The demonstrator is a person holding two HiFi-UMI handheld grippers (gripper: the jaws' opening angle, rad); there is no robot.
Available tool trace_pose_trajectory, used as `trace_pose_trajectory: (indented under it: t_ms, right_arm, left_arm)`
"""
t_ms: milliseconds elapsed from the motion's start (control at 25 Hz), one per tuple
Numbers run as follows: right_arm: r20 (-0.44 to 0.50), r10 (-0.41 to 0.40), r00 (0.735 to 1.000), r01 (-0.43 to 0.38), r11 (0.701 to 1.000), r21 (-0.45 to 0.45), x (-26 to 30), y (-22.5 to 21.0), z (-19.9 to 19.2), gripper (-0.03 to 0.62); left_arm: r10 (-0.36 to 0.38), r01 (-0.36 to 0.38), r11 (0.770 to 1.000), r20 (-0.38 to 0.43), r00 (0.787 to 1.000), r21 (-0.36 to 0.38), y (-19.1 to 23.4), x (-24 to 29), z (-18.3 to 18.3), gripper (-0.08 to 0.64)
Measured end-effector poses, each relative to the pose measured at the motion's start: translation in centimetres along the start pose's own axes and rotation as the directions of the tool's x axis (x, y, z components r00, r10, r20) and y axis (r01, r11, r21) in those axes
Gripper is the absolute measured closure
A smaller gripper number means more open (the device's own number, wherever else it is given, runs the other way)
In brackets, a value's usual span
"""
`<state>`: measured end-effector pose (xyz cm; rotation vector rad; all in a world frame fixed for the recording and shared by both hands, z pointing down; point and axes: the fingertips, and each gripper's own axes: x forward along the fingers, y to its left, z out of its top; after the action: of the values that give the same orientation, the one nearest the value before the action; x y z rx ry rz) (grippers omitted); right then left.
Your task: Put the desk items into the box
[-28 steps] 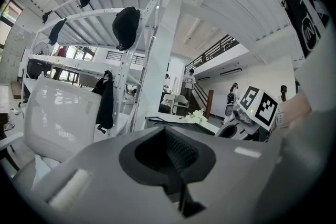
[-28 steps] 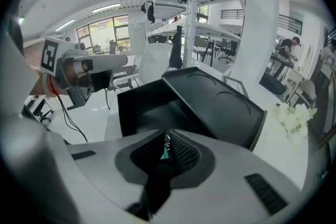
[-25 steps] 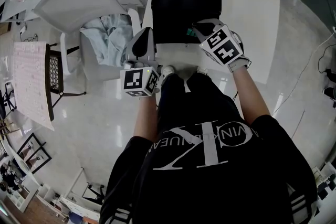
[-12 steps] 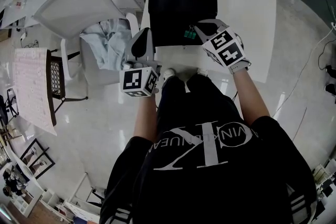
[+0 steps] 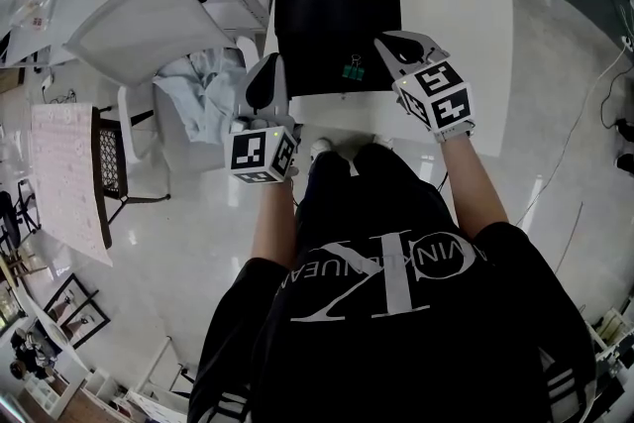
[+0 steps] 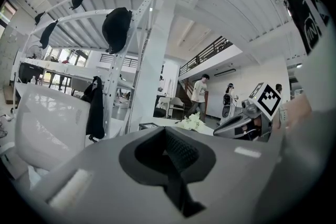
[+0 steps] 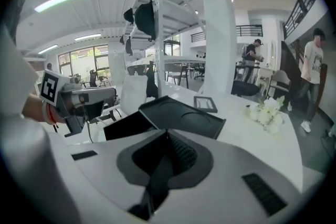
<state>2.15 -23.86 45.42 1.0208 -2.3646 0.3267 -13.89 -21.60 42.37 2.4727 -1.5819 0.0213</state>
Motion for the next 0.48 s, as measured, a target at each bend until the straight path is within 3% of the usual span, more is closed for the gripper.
trace_pose_trajectory:
  t_ms: [480]
  right_arm:
    - [0.092, -0.052, 0.994, 0.046, 0.997, 0.06, -2.1, -1.9, 1.5, 0.575]
  left_arm:
    - [-0.023, 0.022, 1.0, 0.011, 1.0, 0.018, -0.6, 1.3, 1.4, 0.565]
